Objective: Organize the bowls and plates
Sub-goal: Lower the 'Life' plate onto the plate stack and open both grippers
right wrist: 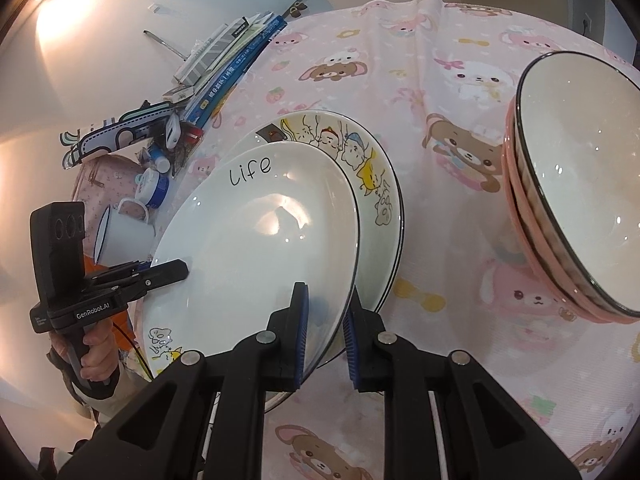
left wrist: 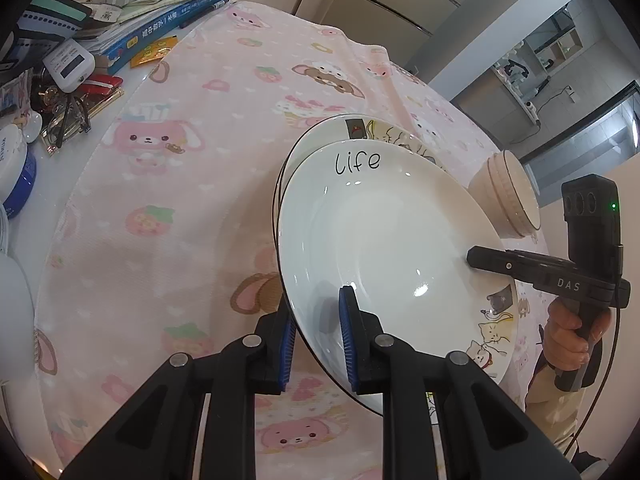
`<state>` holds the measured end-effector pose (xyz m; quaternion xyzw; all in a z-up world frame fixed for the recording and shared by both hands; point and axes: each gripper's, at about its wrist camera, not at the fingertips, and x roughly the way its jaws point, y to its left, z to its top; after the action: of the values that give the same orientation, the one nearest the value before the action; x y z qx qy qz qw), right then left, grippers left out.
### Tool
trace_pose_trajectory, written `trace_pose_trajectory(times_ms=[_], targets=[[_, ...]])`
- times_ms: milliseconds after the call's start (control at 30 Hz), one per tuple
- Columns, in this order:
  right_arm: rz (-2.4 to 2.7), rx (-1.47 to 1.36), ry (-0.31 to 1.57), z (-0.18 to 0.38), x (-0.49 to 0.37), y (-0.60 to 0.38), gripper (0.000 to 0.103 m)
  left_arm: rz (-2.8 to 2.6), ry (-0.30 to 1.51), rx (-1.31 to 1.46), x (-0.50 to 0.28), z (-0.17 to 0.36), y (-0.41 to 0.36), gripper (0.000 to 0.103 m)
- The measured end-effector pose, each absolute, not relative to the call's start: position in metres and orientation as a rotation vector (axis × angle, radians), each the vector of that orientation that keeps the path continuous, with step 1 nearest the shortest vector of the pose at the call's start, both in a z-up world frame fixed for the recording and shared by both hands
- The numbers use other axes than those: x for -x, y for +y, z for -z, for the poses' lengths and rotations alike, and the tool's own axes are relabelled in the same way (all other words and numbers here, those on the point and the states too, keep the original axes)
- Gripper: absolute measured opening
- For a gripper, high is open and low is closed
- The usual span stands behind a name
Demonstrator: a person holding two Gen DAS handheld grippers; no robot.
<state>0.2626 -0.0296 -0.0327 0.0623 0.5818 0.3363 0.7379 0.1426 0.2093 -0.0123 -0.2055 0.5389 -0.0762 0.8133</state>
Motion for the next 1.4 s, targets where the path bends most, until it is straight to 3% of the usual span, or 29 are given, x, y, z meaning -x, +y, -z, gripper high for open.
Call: trace_pose_trajectory(times_ms=[1400], targets=[[-0.682,-0.148,1.284,0.031,-0.254,-0.053,0.018,0.185,1.146,0.396,-0.128,0.006,0.191,0.021]])
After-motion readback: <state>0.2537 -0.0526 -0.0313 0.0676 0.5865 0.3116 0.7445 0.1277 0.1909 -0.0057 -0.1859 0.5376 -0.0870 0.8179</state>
